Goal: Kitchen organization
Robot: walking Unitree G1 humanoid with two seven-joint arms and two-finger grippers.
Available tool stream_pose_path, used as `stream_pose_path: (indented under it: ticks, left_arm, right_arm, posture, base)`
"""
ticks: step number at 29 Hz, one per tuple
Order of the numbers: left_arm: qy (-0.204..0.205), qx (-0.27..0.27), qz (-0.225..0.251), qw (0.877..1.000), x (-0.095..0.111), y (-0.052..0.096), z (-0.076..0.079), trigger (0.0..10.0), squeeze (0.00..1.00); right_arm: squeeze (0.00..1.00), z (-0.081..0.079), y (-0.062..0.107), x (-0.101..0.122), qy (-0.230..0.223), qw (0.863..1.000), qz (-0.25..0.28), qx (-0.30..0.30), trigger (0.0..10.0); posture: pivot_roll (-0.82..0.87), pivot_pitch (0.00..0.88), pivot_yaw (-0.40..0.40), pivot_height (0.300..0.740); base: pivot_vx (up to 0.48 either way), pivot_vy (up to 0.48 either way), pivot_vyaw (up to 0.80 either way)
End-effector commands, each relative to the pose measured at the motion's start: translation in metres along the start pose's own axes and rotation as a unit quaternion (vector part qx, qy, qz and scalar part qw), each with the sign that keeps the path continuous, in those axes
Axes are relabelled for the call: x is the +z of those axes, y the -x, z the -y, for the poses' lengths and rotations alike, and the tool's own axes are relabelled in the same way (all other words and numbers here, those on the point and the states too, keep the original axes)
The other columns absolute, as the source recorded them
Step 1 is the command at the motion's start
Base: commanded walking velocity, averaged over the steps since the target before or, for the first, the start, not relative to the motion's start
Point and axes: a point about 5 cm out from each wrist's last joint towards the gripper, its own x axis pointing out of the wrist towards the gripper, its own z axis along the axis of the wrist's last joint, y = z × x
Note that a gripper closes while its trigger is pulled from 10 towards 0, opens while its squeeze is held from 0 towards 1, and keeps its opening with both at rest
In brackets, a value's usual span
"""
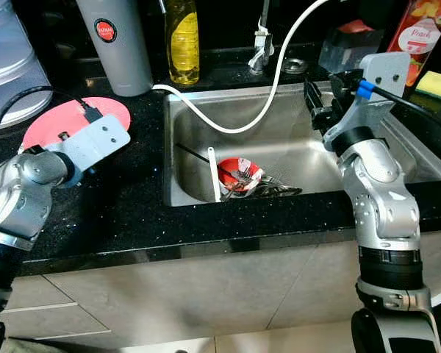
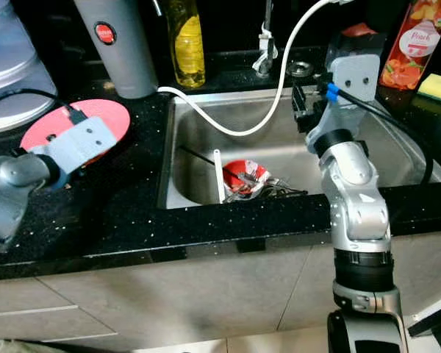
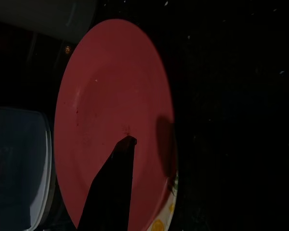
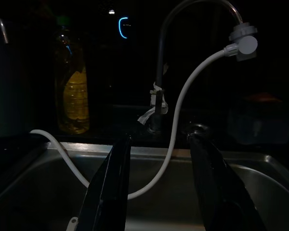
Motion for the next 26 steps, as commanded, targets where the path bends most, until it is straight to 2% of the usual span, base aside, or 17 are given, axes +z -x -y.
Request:
stream_pose_path:
  ticks: [1, 2, 3, 4, 5, 6, 9, 10, 11, 19, 22, 24, 26]
  left_arm:
    - [0.001, 0.009, -0.016, 1.0, -0.007, -0.002, -0.002, 10.0, 0.0]
    - [0.001, 0.009, -0.016, 1.0, -0.007, -0.002, -0.002, 10.0, 0.0]
    - [-0.013, 0.024, -0.032, 0.999, -0.013, -0.002, -0.006, 6.0, 0.0]
    - [-0.013, 0.024, -0.032, 0.999, -0.013, -0.002, -0.006, 6.0, 0.0]
    - [-0.019, 0.03, -0.04, 0.999, -0.016, -0.002, -0.007, 4.7, 0.0]
    - [-0.022, 0.033, -0.045, 0.998, -0.019, -0.002, -0.008, 4.7, 0.0]
    - [-0.034, 0.046, -0.059, 0.997, -0.025, -0.003, -0.01, 3.1, 0.0]
    - [-0.034, 0.046, -0.059, 0.997, -0.025, -0.003, -0.01, 3.1, 0.0]
    - [-0.045, 0.053, -0.067, 0.995, -0.028, -0.003, -0.011, 0.0, 0.0]
    - [-0.059, 0.07, -0.065, 0.994, -0.028, -0.003, -0.013, 0.0, 0.0]
    - [-0.091, 0.109, -0.022, 0.99, -0.014, -0.003, -0.021, 0.0, 0.0]
    - [-0.125, 0.145, 0.021, 0.981, 0.0, -0.002, -0.027, 0.0, 0.0]
    - [-0.125, 0.145, 0.021, 0.981, 0.0, -0.002, -0.027, 0.0, 0.0]
  right_arm:
    - [0.0, 0.001, -0.001, -0.001, -0.001, 1.0, 0.001, -0.001, 10.0]
    - [0.0, 0.001, -0.001, -0.001, -0.001, 1.0, 0.001, -0.001, 10.0]
    - [0.0, 0.001, -0.001, -0.001, -0.001, 1.0, 0.001, 0.0, 10.0]
    - [0.0, 0.001, -0.001, -0.001, -0.001, 1.0, 0.001, 0.0, 10.0]
    - [0.0, 0.001, -0.001, -0.001, -0.001, 1.0, 0.001, 0.0, 10.0]
    - [0.0, 0.001, -0.001, -0.001, -0.001, 1.0, 0.001, 0.0, 10.0]
    - [0.0, 0.001, -0.001, -0.001, -0.001, 1.0, 0.001, 0.001, 10.0]
    - [0.0, 0.001, -0.001, -0.001, -0.001, 1.0, 0.001, 0.001, 10.0]
    - [0.0, 0.001, -0.001, 0.0, -0.001, 1.0, 0.001, 0.001, 10.0]
    - [0.0, 0.001, -0.001, 0.0, 0.0, 1.0, 0.001, 0.001, 10.0]
    - [0.0, 0.001, -0.002, 0.0, 0.0, 1.0, 0.0, 0.001, 10.0]
    - [0.0, 0.001, -0.002, 0.0, -0.001, 1.0, 0.001, 0.001, 10.0]
    - [0.0, 0.001, -0.002, 0.0, -0.001, 1.0, 0.001, 0.001, 10.0]
  posture:
    - [0.06, 0.032, 0.027, 0.74]
    - [0.06, 0.032, 0.027, 0.74]
    - [0.06, 0.029, 0.026, 0.74]
    - [0.06, 0.029, 0.026, 0.74]
    - [0.06, 0.029, 0.026, 0.74]
    - [0.06, 0.029, 0.026, 0.74]
    - [0.06, 0.028, 0.025, 0.74]
    - [0.06, 0.028, 0.025, 0.74]
    - [0.06, 0.028, 0.024, 0.74]
    - [0.06, 0.031, 0.022, 0.74]
    - [0.06, 0.031, 0.019, 0.74]
    - [0.06, 0.031, 0.019, 0.74]
    - [0.06, 0.031, 0.019, 0.74]
  base:
    - [0.0, 0.0, 0.0]
    - [0.0, 0.0, 0.0]
    - [0.0, 0.0, 0.0]
    - [0.0, 0.0, 0.0]
    - [0.0, 0.0, 0.0]
    - [0.0, 0.0, 0.0]
    - [0.0, 0.0, 0.0]
    - [0.0, 0.0, 0.0]
    - [0.0, 0.0, 0.0]
    - [0.0, 0.0, 0.0]
    - [0.0, 0.0, 0.0]
    - [0.0, 0.0, 0.0]
    - [0.0, 0.0, 0.0]
